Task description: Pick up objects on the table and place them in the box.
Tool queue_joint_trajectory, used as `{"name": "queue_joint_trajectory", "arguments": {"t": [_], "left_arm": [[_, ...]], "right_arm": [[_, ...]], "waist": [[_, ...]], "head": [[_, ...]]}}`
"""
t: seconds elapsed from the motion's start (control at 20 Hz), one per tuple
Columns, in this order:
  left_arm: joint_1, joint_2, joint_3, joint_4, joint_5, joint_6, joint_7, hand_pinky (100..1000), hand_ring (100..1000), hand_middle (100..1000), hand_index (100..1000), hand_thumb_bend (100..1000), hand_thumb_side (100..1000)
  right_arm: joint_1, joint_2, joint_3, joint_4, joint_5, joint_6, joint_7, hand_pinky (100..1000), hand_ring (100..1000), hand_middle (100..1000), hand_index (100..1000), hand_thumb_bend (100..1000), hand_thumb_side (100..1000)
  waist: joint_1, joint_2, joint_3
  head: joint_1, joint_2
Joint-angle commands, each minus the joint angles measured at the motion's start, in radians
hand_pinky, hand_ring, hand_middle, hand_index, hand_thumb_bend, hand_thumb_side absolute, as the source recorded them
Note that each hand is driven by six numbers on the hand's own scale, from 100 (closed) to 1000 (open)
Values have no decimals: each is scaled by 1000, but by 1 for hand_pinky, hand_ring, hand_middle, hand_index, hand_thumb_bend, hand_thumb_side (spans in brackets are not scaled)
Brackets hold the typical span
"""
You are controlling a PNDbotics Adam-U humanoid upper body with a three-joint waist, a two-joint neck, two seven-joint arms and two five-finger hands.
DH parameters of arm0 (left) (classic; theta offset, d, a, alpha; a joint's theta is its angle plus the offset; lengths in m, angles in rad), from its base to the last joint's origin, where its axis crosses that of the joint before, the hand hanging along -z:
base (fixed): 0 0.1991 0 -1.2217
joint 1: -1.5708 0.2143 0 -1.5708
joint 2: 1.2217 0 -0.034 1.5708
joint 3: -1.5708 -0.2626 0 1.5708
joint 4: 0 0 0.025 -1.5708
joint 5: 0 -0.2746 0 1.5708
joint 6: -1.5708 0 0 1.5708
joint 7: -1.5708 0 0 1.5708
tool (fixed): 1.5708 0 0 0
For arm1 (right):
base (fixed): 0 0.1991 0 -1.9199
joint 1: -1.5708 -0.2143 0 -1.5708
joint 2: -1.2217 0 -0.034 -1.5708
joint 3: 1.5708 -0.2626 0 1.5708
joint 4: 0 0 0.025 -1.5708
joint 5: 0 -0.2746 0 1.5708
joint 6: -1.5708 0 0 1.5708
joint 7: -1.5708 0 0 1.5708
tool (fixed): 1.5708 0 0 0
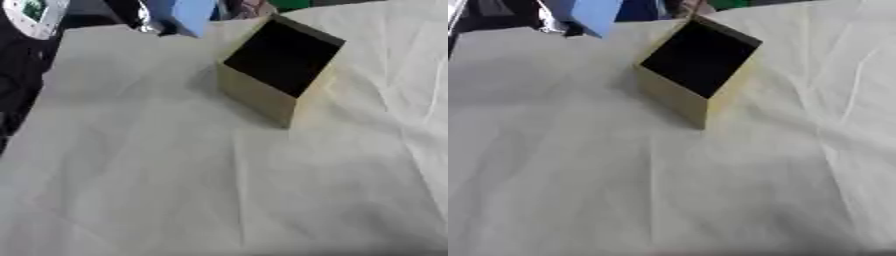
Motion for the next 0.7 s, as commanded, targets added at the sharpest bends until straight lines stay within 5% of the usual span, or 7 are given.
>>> {"name": "queue_joint_trajectory", "arguments": {"t": [0.05,0.3,0.7], "left_arm": [[-44,-39,32,31,-39,35,48,863,755,560,647,100,263],[-73,-97,61,83,-113,61,124,866,760,561,650,100,273],[-94,-156,88,171,-163,22,254,870,786,589,680,100,263]], "right_arm": [[-15,-31,-2,-16,-13,-5,7,639,771,585,718,100,807],[-45,-35,3,-16,-30,-11,20,638,772,585,718,100,808],[-90,-37,10,-16,-55,-18,41,638,772,584,718,100,809]], "waist": [[-4,-11,-7],[2,3,-31],[12,28,-74]], "head": [[13,-22],[39,-45],[83,-65]]}}
